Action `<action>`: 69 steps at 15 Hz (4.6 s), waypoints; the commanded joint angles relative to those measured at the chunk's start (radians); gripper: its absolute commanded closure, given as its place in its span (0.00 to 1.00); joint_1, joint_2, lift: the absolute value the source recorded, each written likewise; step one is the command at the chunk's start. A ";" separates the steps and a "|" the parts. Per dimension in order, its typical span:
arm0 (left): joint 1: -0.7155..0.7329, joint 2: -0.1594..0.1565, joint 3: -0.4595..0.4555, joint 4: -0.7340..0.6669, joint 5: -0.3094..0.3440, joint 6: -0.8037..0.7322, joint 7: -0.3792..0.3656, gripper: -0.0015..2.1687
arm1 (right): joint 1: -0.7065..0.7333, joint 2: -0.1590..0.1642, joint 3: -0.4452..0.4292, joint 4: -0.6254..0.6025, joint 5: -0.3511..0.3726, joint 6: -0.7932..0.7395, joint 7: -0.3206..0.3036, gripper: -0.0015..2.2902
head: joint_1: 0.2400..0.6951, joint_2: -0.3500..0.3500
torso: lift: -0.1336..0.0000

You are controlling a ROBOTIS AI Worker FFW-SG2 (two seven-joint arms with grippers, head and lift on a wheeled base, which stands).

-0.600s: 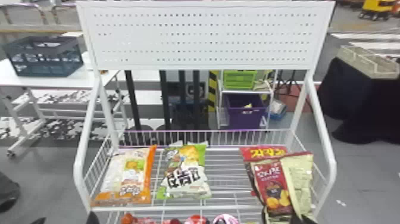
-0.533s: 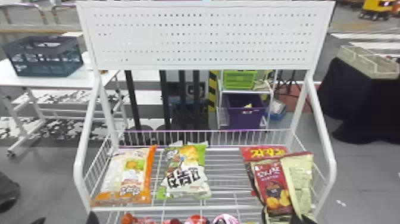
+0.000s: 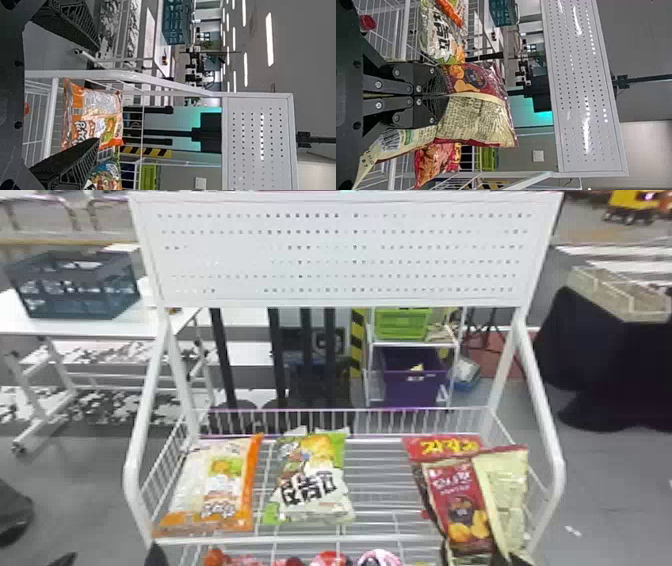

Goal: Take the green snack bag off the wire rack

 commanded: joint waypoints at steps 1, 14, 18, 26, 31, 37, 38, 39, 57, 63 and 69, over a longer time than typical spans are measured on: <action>0.001 0.000 -0.001 -0.002 0.000 -0.001 0.000 0.04 | 0.006 0.000 -0.003 -0.007 0.000 -0.001 0.000 0.98 | 0.57 0.50 | 1.00; -0.849 0.032 -0.555 0.686 0.089 0.079 0.081 0.04 | 0.023 0.014 -0.008 -0.002 0.023 -0.010 -0.002 0.98 | 0.57 0.50 | 1.00; -0.988 -0.009 -0.576 0.860 0.150 0.159 0.057 0.04 | 0.017 0.020 -0.008 0.013 0.026 -0.010 -0.002 0.98 | 0.57 0.50 | 1.00; -0.994 -0.006 -0.572 0.846 0.183 0.248 0.006 0.82 | 0.008 0.017 -0.008 0.018 0.021 -0.010 -0.002 0.98 | 0.57 0.50 | 1.00; -0.944 0.011 -0.549 0.740 0.183 0.300 0.000 0.83 | 0.003 0.014 -0.008 0.018 0.015 -0.010 -0.003 0.98 | 0.57 0.50 | 1.00; -0.770 0.077 -0.447 0.481 0.183 0.275 0.023 0.83 | -0.004 0.012 0.000 0.018 0.014 -0.010 -0.003 0.98 | 0.57 0.50 | 1.00; -0.724 0.084 -0.418 0.426 0.166 0.275 0.034 0.83 | -0.004 0.012 0.001 0.018 0.014 -0.010 -0.003 0.98 | 0.57 0.50 | 1.00; -0.663 0.107 -0.392 0.357 0.147 0.266 0.046 0.83 | -0.004 0.012 0.003 0.019 0.015 -0.010 -0.003 0.98 | 0.57 0.50 | 1.00; 0.121 0.052 -0.006 -0.028 0.005 -0.274 -0.006 0.83 | -0.015 -0.001 0.035 0.021 0.015 -0.010 -0.002 0.98 | 0.57 0.50 | 1.00; 0.130 0.052 -0.009 -0.032 0.003 -0.274 -0.011 0.83 | -0.014 -0.003 0.033 0.016 0.017 -0.010 -0.002 0.98 | 0.57 0.50 | 1.00; 0.130 0.052 -0.007 -0.036 0.002 -0.274 -0.012 0.83 | -0.014 -0.003 0.032 0.016 0.015 -0.010 -0.003 0.98 | 0.57 0.50 | 1.00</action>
